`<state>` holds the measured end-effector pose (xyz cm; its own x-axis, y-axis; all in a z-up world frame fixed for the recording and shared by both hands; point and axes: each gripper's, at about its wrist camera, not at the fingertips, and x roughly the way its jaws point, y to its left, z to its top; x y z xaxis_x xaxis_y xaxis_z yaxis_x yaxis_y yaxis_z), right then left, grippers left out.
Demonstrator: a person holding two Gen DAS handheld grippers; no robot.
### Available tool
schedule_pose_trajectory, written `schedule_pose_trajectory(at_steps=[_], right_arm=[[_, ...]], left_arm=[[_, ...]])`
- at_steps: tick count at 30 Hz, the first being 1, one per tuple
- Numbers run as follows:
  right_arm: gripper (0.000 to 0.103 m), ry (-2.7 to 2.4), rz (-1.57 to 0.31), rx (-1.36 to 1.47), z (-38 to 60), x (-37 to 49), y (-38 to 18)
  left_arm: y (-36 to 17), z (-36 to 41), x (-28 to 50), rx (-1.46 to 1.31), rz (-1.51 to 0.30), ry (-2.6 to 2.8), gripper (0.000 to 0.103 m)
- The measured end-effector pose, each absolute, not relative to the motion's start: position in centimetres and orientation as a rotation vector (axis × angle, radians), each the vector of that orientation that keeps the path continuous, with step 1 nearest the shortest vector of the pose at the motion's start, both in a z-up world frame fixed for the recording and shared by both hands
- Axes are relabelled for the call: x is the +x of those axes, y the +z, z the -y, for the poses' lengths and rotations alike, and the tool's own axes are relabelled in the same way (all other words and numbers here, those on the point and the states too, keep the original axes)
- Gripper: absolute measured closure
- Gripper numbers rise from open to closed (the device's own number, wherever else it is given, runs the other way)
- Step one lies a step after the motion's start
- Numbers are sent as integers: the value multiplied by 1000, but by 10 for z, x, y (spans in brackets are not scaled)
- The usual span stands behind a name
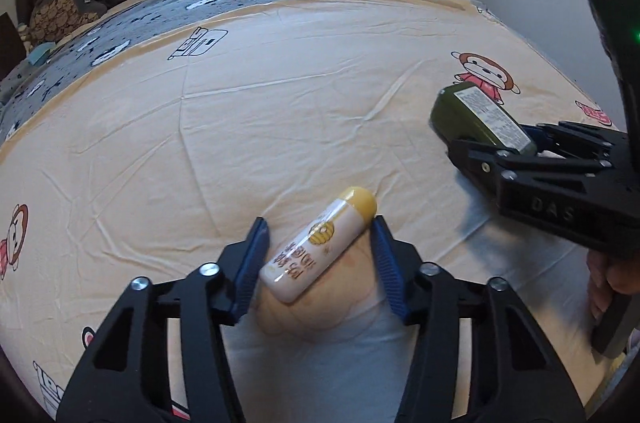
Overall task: Collect trash
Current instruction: 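Grasp the dark green bottle with right gripper while left grasps the white-yellow tube, then lower the green bottle and white tube into the bin, opening both grippers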
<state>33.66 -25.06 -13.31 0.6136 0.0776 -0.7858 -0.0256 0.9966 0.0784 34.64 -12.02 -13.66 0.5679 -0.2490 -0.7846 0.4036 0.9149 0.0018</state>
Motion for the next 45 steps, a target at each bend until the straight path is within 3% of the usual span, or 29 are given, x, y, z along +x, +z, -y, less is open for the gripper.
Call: schedule_pose_trajectory(at_steps=[3,6,31,45], right_arm=[[52,42,-897,36,250,321,-132],[52,58,-883,13,247,295,-130],[52,270,-800,47,211,54,-125],[52,318,-961,95,175,-4,-175]], left_arm=[[-135,116,340,161,-898,-387,78],[-135,107,329,116,-910,-389,85],[-121,39,70,84,-780,-452,85],[-183,33,3,67,-964,-503,85]])
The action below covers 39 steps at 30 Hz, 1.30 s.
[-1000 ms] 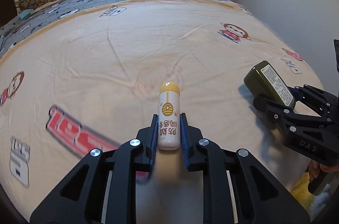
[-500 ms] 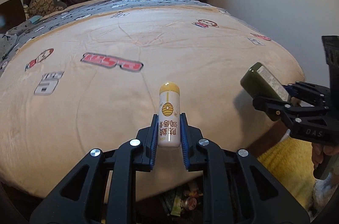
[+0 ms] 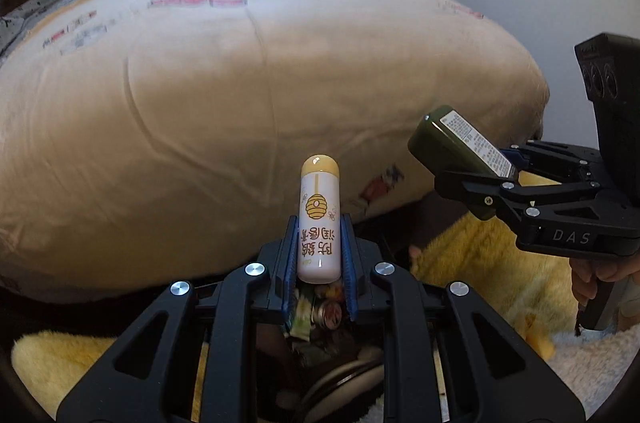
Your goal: Collect trash
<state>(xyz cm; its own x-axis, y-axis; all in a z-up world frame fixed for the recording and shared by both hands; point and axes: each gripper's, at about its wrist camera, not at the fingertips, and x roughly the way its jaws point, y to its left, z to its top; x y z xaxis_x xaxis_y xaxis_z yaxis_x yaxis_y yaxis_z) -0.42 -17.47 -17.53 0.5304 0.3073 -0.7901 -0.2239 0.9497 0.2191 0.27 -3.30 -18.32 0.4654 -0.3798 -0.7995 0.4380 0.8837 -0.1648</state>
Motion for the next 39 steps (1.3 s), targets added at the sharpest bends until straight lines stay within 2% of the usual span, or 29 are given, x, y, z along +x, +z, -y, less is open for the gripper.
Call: schedule_pose_trajectory(at_steps=[13,18,24,25,27,32,34,36,38,39], right_arm=[[52,286,-1240,160,165,8,-261],[52,275,-1281,192,168,14,-274],[51,270,-1284,189,173,18,-275],[51,263,-1282,185,174,20,-273],[47,249,-1272,179,171,20,-269],[35,209,-1231,176,178,17,-251],[28,194,-1207,180,181,15,-241],[16,172,-1168,163,183,12,-228],[11,152,-1120,139,187,9,-212],[5,139,-1093,121,188,7,-202]], left_arm=[[-276,45,18,32,-1287,-537,85],[-293,48,19,40,-1342,-532,85],[-289,53,19,92,-1333,-522,83],[-288,53,19,98,-1330,-515,81],[-286,50,21,100,-1316,-499,69],[-267,43,22,90,-1267,-464,55],[-256,40,22,86,-1241,-452,47],[-240,36,19,86,-1192,-431,31],[-221,32,16,93,-1142,-410,23],[-211,30,14,96,-1114,-405,20]])
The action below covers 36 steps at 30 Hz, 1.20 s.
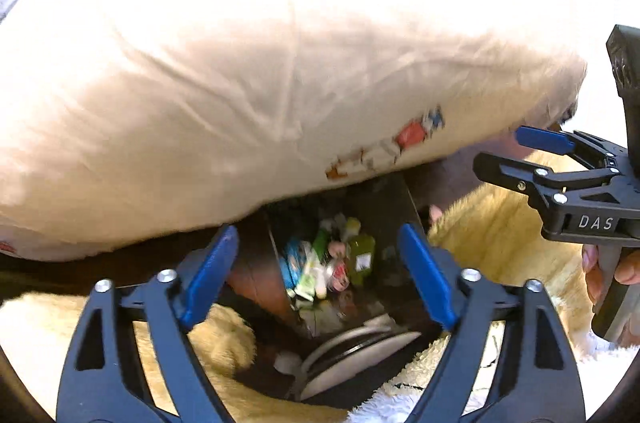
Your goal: Collect trash
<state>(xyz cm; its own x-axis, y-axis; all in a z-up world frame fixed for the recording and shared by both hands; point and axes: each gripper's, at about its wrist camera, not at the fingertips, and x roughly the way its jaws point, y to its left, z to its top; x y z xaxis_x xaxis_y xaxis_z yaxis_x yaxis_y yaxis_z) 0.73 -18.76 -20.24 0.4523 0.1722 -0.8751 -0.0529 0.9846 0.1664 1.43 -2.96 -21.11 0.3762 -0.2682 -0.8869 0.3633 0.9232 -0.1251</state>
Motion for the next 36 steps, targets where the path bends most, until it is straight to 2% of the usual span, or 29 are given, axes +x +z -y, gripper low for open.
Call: schedule_pose_trajectory(at_steps=[5,23,28,36], right_arm=[[4,88,-974,60,190,1,-157],[4,30,-549,52,187,-48,-2],[4,11,-519,88,190,-51,15],[4,-1,-537,82,189,-50,17]], left_arm=[[-159,17,7,82,-983,-370,8],[-6,-8,-34,37,-547,-203,8],[17,-8,-43,47,-493,-177,8],[27,-7,-45,41,-475,-162,8]])
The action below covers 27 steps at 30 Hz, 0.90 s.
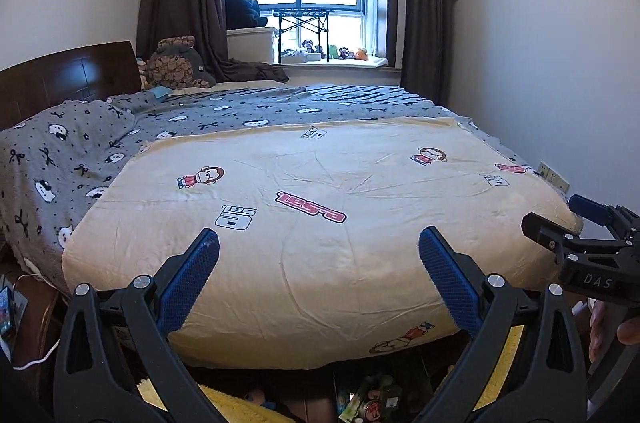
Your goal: Collect trash
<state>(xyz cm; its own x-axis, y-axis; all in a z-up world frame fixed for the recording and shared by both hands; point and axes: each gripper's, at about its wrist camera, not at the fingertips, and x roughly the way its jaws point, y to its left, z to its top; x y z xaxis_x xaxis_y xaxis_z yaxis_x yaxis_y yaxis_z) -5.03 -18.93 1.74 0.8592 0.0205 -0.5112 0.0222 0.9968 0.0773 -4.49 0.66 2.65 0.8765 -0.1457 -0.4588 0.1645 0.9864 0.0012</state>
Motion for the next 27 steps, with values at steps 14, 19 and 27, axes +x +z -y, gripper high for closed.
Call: schedule_pose_trajectory(at_steps=[14,19,27], right_arm=[[4,-26,-501,61,189,-56,26],[4,-37,-480,48,189,-59,30],[4,-37,-472,53,188,-61,32]], left_arm=[[32,-13,-48,34,-456,-123,8],[33,-12,-50,40,-452,-122,8],[32,-12,-51,38,-446,-119,8]])
